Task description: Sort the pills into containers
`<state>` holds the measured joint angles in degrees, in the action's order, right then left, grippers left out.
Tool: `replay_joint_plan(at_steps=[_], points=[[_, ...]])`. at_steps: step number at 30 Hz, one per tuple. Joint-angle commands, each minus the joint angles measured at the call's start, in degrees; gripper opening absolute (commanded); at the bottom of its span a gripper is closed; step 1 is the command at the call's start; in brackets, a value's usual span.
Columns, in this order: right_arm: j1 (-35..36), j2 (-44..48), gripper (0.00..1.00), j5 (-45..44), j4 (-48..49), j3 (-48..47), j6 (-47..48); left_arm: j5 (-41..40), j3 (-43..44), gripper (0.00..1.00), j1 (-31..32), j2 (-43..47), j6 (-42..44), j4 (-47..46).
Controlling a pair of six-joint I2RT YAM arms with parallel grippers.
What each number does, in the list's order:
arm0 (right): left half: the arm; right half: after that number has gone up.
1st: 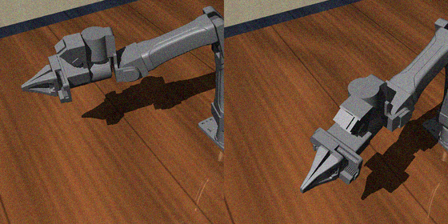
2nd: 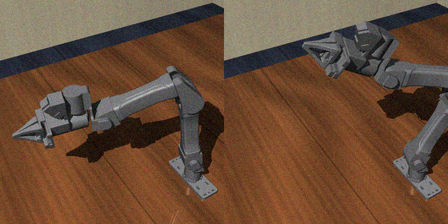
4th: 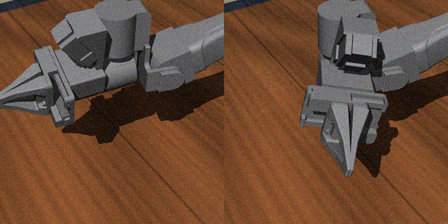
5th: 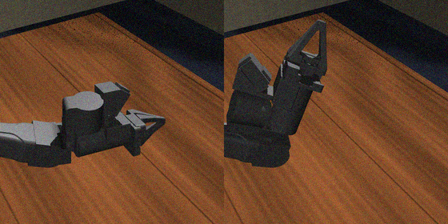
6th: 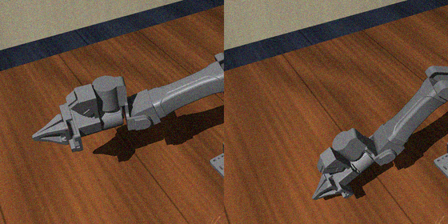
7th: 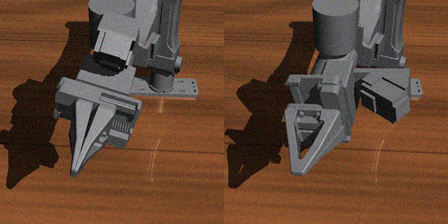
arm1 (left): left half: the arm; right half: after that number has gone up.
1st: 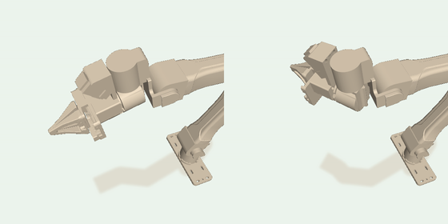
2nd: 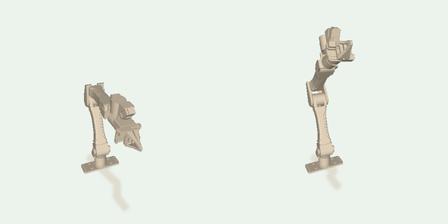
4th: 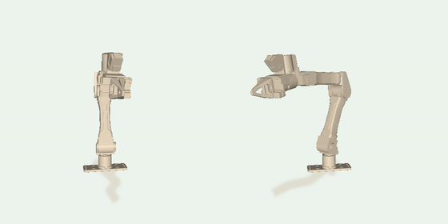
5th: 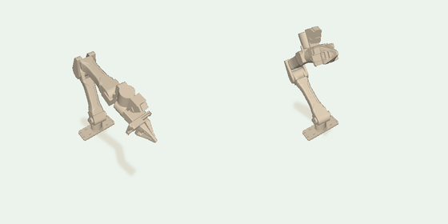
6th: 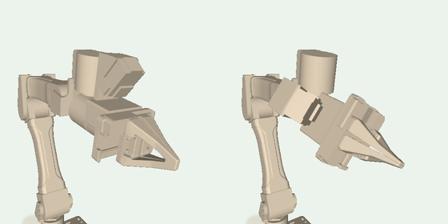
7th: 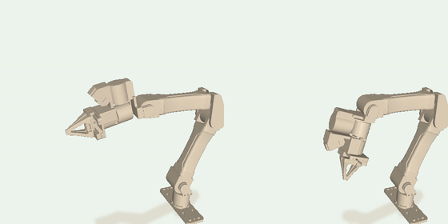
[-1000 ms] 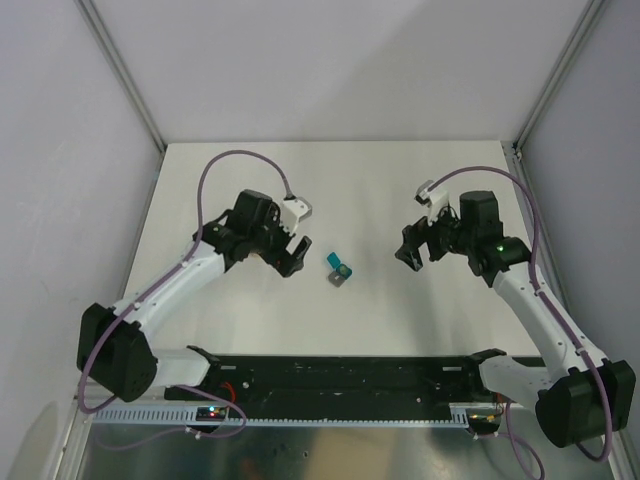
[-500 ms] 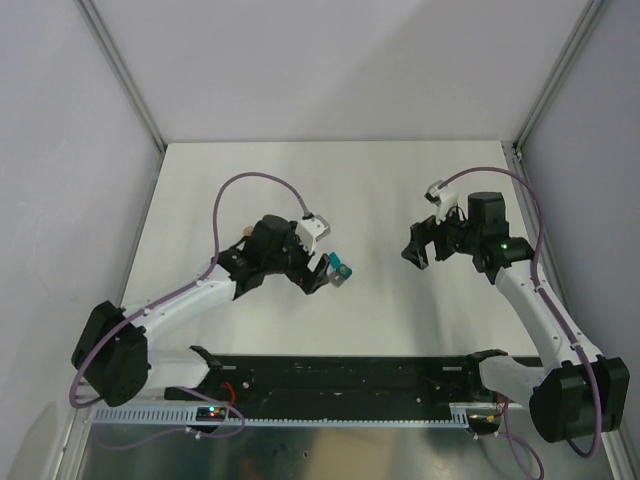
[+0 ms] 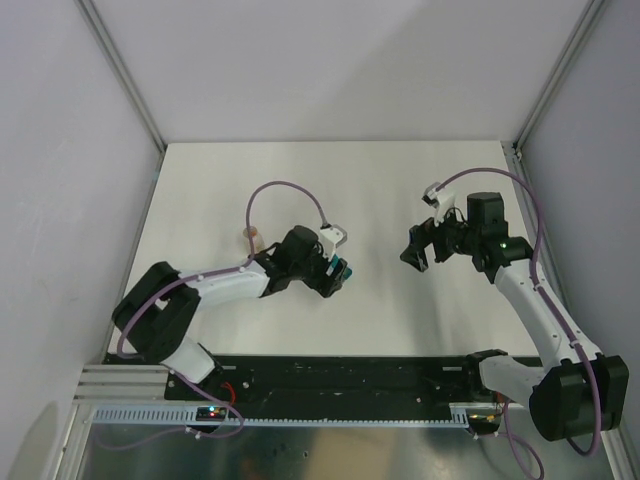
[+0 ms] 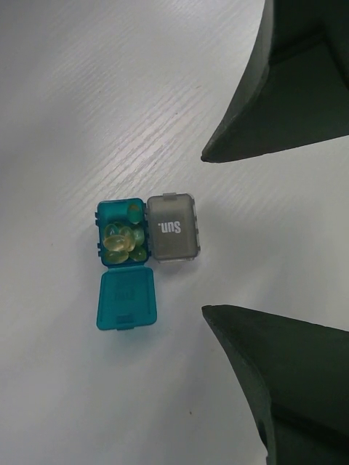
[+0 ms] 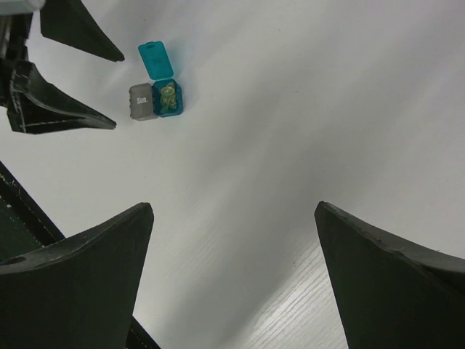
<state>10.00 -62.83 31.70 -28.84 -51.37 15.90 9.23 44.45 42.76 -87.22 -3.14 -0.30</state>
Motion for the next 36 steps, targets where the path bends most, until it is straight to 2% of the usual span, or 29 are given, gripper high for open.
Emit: replay_joint_plan(at_steps=[1, 8, 22, 36], points=[[-0.2, -0.6, 1.00, 1.8, 0.4, -0.7, 1.2, -2.8, 0.6, 0.82, 1.5, -2.2, -2.1, -5.9], [-0.2, -0.9, 0.99, 2.8, 0.3, -0.7, 1.4, -4.3, 1.1, 0.81, 3.0, -5.4, -2.0, -6.6], [-0.2, -1.0, 0.99, 4.7, -0.3, -0.7, 2.0, -6.9, 1.7, 0.69, 3.8, -7.6, -0.8, -7.5], [-0.2, -1.2, 1.00, 5.5, -0.7, -0.7, 2.2, -7.9, 2.6, 0.64, 4.9, -9.1, -0.7, -7.5]])
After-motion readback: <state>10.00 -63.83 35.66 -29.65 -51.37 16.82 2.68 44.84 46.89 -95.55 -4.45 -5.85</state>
